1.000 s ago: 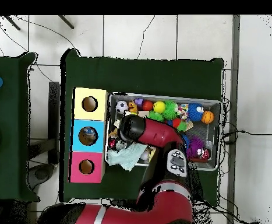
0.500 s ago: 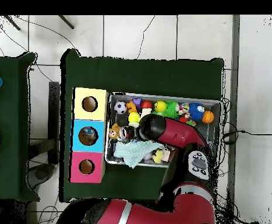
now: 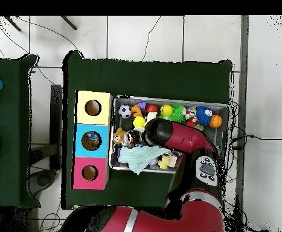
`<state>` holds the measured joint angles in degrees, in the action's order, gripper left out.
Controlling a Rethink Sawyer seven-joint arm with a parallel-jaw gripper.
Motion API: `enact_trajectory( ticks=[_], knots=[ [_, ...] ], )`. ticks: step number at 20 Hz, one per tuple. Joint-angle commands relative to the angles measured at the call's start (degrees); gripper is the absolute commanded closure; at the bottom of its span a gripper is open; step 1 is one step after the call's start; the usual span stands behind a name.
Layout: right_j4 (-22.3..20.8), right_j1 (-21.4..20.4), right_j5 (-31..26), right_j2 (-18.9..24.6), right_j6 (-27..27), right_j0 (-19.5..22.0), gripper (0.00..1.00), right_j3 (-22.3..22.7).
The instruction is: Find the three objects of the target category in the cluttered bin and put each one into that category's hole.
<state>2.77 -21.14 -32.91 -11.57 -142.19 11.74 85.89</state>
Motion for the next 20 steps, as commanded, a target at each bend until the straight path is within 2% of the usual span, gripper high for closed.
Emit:
enact_trajectory(
  ticks=[1, 8, 10, 13, 16, 20],
  knots=[
    [-6.86, 2.57, 1.25, -2.89, 4.38, 6.39, 1.00, -7.66],
    [-9.69, 1.24, -0.90, -0.37, 9.14, 9.34, 1.00, -9.06],
    [-12.09, 0.83, -0.86, 0.75, 12.47, 10.80, 1.00, -10.10],
    [-14.01, 0.05, -3.75, 3.31, 16.51, 14.04, 1.00, -11.30],
    [-15.03, -0.12, -3.16, 5.73, 16.44, 15.66, 1.00, -10.57],
    [-16.54, -0.97, -2.25, 8.20, 14.34, 15.76, 1.00, -8.59]
  ],
)
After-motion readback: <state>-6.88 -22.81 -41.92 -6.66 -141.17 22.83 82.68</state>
